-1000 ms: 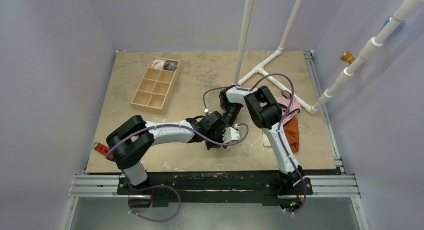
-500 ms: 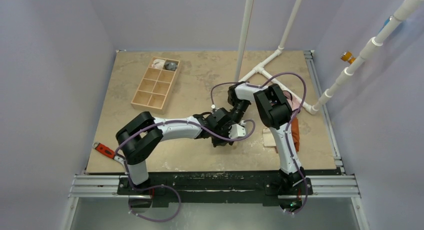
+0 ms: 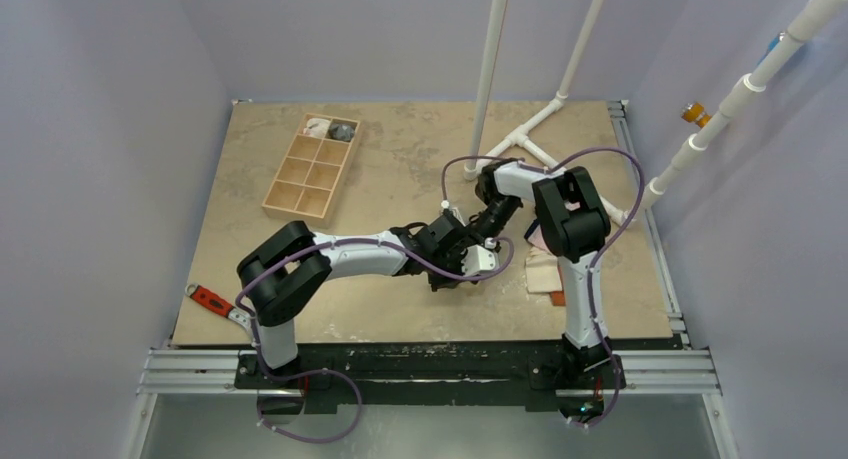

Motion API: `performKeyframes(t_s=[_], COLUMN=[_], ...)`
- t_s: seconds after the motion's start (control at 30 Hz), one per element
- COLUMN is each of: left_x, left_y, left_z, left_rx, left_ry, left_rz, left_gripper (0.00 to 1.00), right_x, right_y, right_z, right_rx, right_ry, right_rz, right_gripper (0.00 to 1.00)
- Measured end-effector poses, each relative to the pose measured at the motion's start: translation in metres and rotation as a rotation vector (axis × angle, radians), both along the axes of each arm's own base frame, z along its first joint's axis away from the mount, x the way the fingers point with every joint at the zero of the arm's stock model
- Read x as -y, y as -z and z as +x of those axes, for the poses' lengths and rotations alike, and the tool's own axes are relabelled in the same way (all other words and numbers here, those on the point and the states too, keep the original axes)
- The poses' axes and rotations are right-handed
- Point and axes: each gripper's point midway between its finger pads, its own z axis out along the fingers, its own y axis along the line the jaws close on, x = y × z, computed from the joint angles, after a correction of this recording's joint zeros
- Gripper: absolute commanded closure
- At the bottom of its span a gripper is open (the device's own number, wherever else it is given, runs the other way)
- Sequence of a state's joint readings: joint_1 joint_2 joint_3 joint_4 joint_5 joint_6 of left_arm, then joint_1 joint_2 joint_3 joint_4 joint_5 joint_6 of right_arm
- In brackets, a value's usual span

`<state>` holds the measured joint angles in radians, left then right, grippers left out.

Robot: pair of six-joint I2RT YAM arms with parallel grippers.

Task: Roll the underwear
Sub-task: Roll the underwear to the center of the board.

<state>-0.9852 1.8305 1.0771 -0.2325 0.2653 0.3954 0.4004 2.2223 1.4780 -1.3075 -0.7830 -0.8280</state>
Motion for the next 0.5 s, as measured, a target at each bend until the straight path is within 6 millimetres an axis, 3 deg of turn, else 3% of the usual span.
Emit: performKeyframes(t_s=[0.5], left_x=[0.002], left_y=[0.000], left_z=[0.000], left_rx=[-0.069], left_ry=[-0.006], left_rz=[0.007], left_gripper=[1.00], right_x=[0.045], right_y=[-0.010], right_z=[0.035], right_rx=[0.228], right_ry=[0.110], right_rz=[-0.014], right_gripper=[0.64])
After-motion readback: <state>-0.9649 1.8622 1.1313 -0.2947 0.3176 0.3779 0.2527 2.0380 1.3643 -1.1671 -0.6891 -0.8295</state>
